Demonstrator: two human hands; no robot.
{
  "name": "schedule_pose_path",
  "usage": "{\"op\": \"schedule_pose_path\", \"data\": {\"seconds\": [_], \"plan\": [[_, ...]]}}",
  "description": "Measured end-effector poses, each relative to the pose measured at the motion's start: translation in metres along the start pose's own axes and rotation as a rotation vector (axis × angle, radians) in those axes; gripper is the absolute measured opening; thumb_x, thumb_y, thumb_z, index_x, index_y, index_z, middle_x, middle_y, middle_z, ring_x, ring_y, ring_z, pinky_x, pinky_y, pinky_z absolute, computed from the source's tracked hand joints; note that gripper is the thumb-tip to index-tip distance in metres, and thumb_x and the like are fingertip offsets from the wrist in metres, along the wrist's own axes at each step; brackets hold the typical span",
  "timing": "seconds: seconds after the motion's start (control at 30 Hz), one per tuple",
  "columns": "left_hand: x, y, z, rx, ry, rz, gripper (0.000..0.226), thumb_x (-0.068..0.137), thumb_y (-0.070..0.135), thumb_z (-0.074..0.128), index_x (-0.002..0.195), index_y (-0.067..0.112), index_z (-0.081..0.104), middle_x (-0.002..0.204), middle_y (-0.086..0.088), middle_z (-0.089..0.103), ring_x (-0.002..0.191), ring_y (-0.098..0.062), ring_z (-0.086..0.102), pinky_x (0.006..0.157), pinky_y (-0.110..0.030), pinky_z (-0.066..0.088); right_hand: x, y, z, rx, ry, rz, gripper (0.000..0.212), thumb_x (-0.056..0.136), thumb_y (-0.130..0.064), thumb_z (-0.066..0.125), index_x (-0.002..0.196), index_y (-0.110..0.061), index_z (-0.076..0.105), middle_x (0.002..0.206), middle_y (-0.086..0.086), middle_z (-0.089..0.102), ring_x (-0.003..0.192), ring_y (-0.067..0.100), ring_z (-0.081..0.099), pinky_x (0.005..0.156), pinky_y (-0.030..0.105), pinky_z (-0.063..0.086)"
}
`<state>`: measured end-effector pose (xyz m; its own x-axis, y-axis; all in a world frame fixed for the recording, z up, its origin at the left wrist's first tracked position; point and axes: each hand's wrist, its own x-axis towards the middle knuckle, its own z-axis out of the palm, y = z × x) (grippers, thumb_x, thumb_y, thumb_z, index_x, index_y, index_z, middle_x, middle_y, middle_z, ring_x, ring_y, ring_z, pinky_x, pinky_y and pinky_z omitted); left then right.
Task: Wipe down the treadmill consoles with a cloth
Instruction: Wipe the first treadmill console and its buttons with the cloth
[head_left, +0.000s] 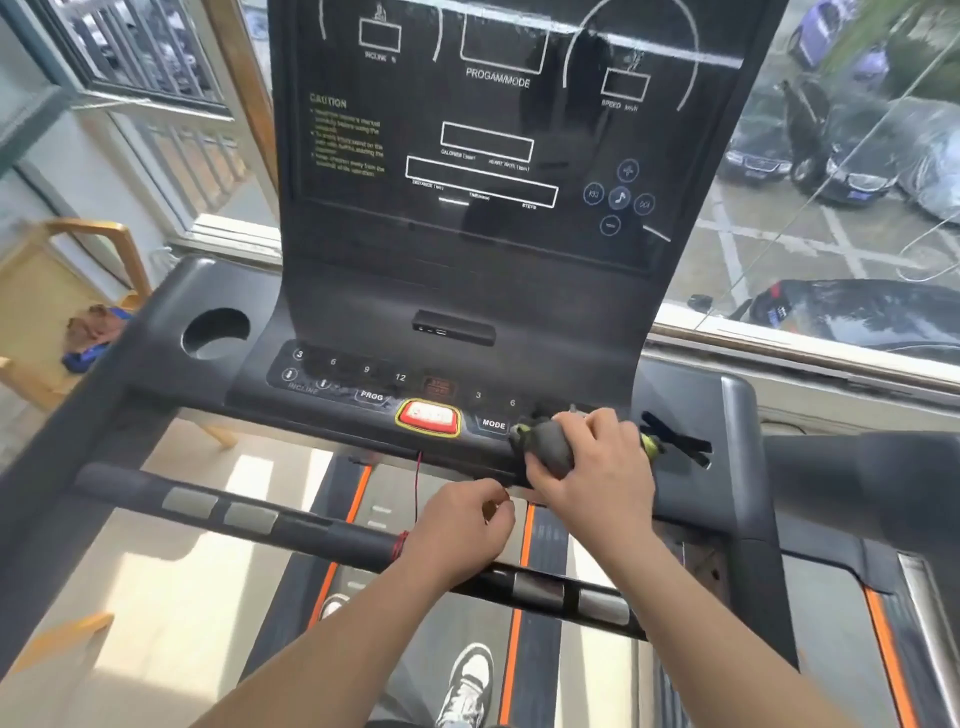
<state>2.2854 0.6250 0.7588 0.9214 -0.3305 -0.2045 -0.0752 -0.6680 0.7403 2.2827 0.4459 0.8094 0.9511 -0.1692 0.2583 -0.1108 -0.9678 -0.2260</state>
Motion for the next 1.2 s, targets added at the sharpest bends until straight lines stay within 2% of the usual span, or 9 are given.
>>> {"op": "schedule_pose_path", "data": {"seconds": [0.13,0.3,0.43,0.57,0.63,0.7,0.83,1.0,1.2], "plan": [[0.0,-0.002,0.0,0.018,0.014,0.004,0.022,0.095,0.041,0.055,0.095,0.027,0.072,0.083,0.011,0.071,0.08,-0.009,0.064,0.072,-0.03,0.054,0.018,0.012,-0.005,0.01,-0.061,0.038,0.042,0.079,-0.062,0.064,0.108,-0.031,0.068,0.096,0.001,0.054,0.089,0.032,0.052,0.072,0.04,0.052],[-0.001,-0.004,0.002,0.03,0.02,0.006,0.02,0.097,0.043,0.055,0.101,0.031,0.071,0.086,0.017,0.067,0.081,-0.008,0.063,0.065,-0.015,0.04,0.075,0.029,-0.025,-0.018,-0.298,0.289,0.062,0.091,-0.067,0.055,0.143,-0.036,0.046,0.136,0.009,0.055,0.124,0.038,0.05,0.099,0.044,0.046],[-0.001,-0.004,0.004,0.046,0.031,0.014,0.023,0.098,0.043,0.055,0.108,0.029,0.07,0.092,0.015,0.068,0.084,-0.008,0.063,0.069,-0.013,0.041,0.077,0.024,-0.022,-0.093,-0.23,0.282,0.057,0.09,-0.064,0.057,0.137,-0.032,0.052,0.127,0.01,0.061,0.116,0.038,0.056,0.094,0.044,0.049],[0.0,-0.005,0.006,0.061,0.037,0.026,0.026,0.097,0.045,0.054,0.108,0.029,0.07,0.093,0.015,0.07,0.085,-0.008,0.063,0.072,-0.019,0.047,0.037,0.014,-0.008,-0.048,-0.081,0.149,0.041,0.078,-0.057,0.067,0.105,-0.026,0.065,0.097,0.006,0.056,0.089,0.035,0.053,0.074,0.042,0.052],[0.0,-0.006,0.007,0.074,0.049,0.039,0.027,0.096,0.046,0.053,0.107,0.029,0.071,0.089,0.016,0.068,0.082,-0.007,0.062,0.07,-0.018,0.045,0.014,0.012,-0.002,-0.02,0.0,0.063,0.037,0.075,-0.053,0.07,0.098,-0.024,0.067,0.093,0.005,0.055,0.082,0.033,0.05,0.068,0.042,0.05],[0.0,-0.006,0.008,0.088,0.056,0.053,0.029,0.096,0.047,0.052,0.108,0.028,0.07,0.089,0.016,0.068,0.082,-0.006,0.06,0.07,-0.019,0.043,0.0,0.013,0.001,-0.003,0.026,0.016,0.037,0.076,-0.052,0.07,0.101,-0.025,0.068,0.095,0.004,0.056,0.082,0.031,0.048,0.069,0.042,0.05],[0.0,-0.007,0.01,0.118,0.066,0.081,0.031,0.096,0.048,0.051,0.112,0.029,0.069,0.094,0.014,0.07,0.084,-0.006,0.059,0.074,-0.021,0.044,0.016,0.026,-0.003,-0.019,-0.045,-0.041,0.04,0.08,-0.055,0.072,0.11,-0.028,0.067,0.1,0.002,0.055,0.085,0.031,0.048,0.074,0.042,0.051],[0.0,-0.008,0.011,0.115,0.079,0.079,0.029,0.093,0.044,0.051,0.106,0.027,0.07,0.09,0.013,0.071,0.084,-0.011,0.064,0.074,-0.026,0.048,0.075,0.032,-0.012,-0.079,-0.187,0.137,0.056,0.089,-0.061,0.066,0.136,-0.033,0.054,0.129,0.006,0.056,0.115,0.038,0.051,0.091,0.043,0.05],[0.002,-0.009,0.013,0.129,0.096,0.067,0.023,0.092,0.04,0.054,0.102,0.027,0.071,0.086,0.011,0.071,0.085,-0.016,0.065,0.072,-0.03,0.045,0.077,0.028,-0.01,-0.138,-0.139,0.105,0.056,0.088,-0.06,0.067,0.133,-0.028,0.058,0.124,0.008,0.06,0.111,0.038,0.056,0.087,0.043,0.053]]}}
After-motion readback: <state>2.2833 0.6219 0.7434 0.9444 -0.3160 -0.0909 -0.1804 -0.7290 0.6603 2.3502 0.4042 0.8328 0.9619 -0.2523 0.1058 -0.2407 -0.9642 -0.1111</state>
